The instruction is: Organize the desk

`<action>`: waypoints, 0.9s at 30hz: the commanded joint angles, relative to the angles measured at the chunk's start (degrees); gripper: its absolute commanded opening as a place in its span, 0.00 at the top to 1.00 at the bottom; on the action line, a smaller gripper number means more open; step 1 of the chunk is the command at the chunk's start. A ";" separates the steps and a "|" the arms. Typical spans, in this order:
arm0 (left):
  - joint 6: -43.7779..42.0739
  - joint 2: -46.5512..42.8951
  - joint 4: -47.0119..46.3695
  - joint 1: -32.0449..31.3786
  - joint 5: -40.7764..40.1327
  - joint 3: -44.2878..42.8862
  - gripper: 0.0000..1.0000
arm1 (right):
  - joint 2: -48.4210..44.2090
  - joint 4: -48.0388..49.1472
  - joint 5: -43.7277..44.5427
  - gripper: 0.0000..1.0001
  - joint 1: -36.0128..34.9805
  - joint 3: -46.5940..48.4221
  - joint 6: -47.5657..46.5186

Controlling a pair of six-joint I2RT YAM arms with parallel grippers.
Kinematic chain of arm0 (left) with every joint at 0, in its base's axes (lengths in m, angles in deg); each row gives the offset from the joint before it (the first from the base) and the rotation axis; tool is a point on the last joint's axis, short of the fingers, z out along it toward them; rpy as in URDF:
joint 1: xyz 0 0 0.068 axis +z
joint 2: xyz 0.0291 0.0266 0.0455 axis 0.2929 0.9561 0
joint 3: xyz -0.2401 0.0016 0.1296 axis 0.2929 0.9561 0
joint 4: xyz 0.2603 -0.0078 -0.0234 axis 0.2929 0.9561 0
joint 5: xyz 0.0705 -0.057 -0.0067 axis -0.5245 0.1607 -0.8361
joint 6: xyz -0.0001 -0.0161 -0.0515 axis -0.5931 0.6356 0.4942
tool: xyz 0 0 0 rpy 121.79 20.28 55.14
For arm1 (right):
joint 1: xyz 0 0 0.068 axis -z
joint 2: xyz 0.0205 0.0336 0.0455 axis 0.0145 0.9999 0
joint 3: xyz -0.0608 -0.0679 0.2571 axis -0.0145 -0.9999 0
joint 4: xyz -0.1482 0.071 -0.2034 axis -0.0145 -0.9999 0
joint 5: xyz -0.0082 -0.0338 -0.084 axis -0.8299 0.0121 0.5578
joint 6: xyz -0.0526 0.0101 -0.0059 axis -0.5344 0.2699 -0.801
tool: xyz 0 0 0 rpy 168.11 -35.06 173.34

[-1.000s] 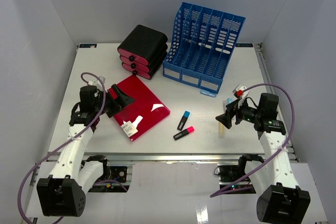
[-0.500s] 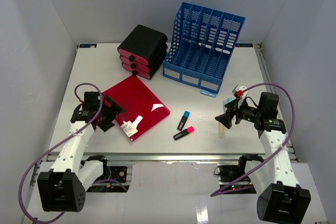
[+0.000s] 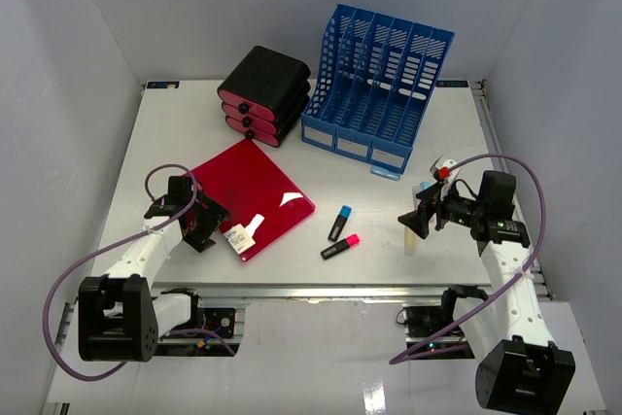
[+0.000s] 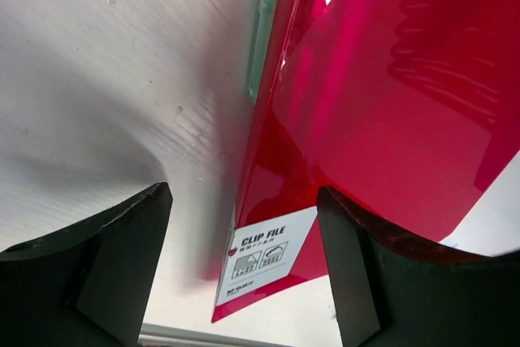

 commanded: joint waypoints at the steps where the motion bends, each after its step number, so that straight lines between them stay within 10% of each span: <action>1: 2.58 -0.60 -7.45 0.22 -1.81 1.95 0.19 | -0.28 -0.62 -1.67 0.10 0.14 2.06 -0.21; 27: 6.94 -9.71 -14.80 0.22 0.75 12.15 0.63 | -0.63 -1.06 -3.10 0.10 0.14 2.05 -0.56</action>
